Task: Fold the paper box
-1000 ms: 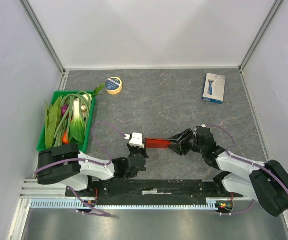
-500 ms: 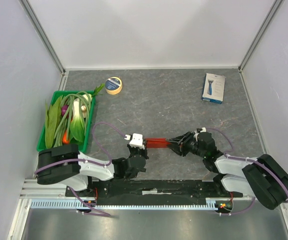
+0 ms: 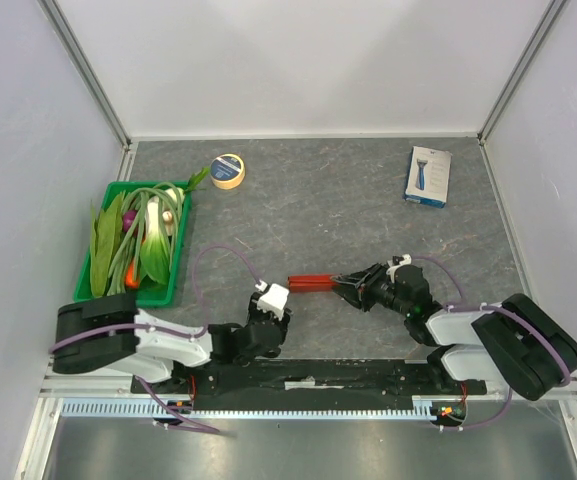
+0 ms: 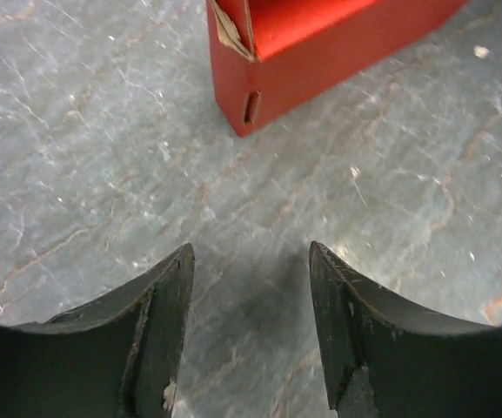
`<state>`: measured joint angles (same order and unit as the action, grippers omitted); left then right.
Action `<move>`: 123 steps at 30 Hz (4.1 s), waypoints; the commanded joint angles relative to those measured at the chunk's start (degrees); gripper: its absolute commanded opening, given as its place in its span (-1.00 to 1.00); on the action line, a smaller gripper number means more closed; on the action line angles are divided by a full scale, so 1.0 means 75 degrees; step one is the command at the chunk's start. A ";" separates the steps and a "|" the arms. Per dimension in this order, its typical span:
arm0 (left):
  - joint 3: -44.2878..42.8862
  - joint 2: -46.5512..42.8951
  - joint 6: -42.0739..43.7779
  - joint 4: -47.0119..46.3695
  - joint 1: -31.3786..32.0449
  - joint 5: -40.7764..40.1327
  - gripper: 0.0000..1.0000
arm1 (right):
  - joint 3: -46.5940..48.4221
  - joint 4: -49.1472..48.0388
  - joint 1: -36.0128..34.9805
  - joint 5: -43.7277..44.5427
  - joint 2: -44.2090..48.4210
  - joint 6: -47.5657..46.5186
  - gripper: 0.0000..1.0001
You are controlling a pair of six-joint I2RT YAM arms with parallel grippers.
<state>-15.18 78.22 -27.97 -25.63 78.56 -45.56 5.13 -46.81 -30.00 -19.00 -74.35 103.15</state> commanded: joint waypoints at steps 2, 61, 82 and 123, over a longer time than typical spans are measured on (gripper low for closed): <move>0.0043 -0.1906 -0.0524 0.1154 0.0060 0.1663 0.27 | -0.0145 0.1423 0.0004 0.0811 -0.0318 -0.0184 -0.53; -0.0332 0.2297 -0.4568 -0.4305 -0.6866 1.1149 0.07 | 0.0852 0.2749 0.0004 0.0882 -0.0458 -0.0664 -0.49; -0.0214 0.3915 -0.3854 -0.4412 -0.6995 1.0892 -0.74 | 0.0324 0.1237 0.0554 0.0448 -0.1946 -0.2385 -0.49; 0.0605 -0.0857 -0.2412 -0.0079 -0.5952 0.9275 -0.38 | -0.0277 0.2281 0.1527 -0.2189 0.0144 -0.4738 -0.09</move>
<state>-13.78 85.67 -48.51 -37.91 33.41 28.42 2.28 -55.46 -18.63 -35.77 -89.84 77.60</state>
